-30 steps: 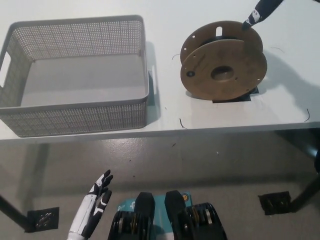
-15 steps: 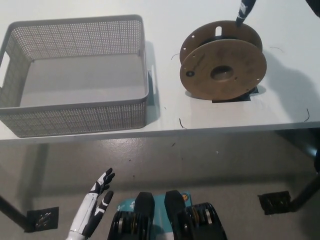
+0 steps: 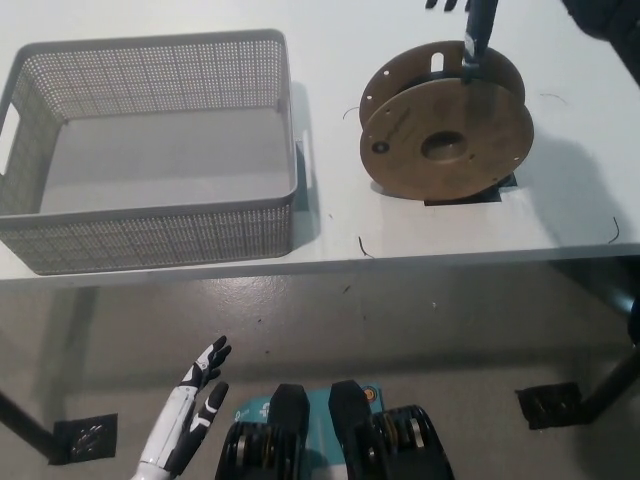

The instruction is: Use the right hand to pick up a 3d printing filament and place it into a container on the left side

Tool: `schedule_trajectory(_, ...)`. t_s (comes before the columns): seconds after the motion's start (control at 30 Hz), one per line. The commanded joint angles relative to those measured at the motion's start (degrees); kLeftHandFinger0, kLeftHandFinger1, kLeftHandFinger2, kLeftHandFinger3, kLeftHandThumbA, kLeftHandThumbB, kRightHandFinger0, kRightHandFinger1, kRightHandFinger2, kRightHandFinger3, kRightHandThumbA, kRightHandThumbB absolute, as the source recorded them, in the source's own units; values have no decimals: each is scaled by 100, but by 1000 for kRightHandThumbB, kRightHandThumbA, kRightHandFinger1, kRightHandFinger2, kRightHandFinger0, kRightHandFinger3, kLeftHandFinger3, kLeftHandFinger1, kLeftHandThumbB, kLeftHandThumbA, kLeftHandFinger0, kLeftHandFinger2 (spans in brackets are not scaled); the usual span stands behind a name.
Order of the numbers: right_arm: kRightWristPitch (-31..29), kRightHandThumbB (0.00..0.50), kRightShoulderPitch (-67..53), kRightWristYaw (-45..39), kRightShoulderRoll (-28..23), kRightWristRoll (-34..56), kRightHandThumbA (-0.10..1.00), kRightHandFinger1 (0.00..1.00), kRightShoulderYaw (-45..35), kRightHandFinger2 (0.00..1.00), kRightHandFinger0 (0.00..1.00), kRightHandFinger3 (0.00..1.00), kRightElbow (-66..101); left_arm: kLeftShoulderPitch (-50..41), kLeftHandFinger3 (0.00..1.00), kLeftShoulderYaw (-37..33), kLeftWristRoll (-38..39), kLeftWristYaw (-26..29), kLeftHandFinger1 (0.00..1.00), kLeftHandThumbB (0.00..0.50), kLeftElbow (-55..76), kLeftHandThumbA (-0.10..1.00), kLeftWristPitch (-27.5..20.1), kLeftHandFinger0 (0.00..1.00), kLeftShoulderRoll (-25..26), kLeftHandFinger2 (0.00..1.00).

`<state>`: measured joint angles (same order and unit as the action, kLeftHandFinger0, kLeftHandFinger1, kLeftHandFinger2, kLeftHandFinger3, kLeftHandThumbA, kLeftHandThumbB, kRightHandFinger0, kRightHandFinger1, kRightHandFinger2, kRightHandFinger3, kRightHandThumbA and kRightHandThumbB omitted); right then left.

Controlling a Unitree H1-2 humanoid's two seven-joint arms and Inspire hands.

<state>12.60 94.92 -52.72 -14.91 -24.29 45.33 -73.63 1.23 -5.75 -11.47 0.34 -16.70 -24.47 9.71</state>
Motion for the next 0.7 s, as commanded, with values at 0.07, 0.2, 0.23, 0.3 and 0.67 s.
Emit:
schedule_trajectory(0.07, -187, 434, 30, 240, 190, -307, 1000, 1000, -76, 1000, 1000, 1000, -369, -25, 1000, 6, -6, 30, 1000, 310, 177, 1000, -246, 1000, 92, 1000)
schedule_trajectory(0.2, 40, 465, -193, 555, 336, -358, 1000, 1000, -165, 1000, 1000, 1000, -479, -13, 1000, -3, 21, 20, 1000, 316, 181, 1000, -246, 1000, 111, 1000)
schedule_trajectory(0.23, 52, 470, -252, 626, 347, -392, 1000, 1000, -169, 1000, 1000, 1000, -488, -21, 1000, -6, 29, 9, 1000, 318, 187, 1000, -246, 1000, 111, 1000)
schedule_trajectory(0.3, -184, 467, -367, 544, 375, -491, 1000, 1000, -116, 1000, 1000, 1000, -566, -24, 1000, -11, 9, 2, 1000, 323, 196, 1000, -246, 1000, 103, 1000)
schedule_trajectory(0.67, -639, 391, -1093, 1308, 545, -411, 1000, 1000, -523, 1000, 1000, 1000, -758, 20, 1000, -9, 40, -30, 1000, 332, 207, 1000, -246, 1000, 141, 1000)
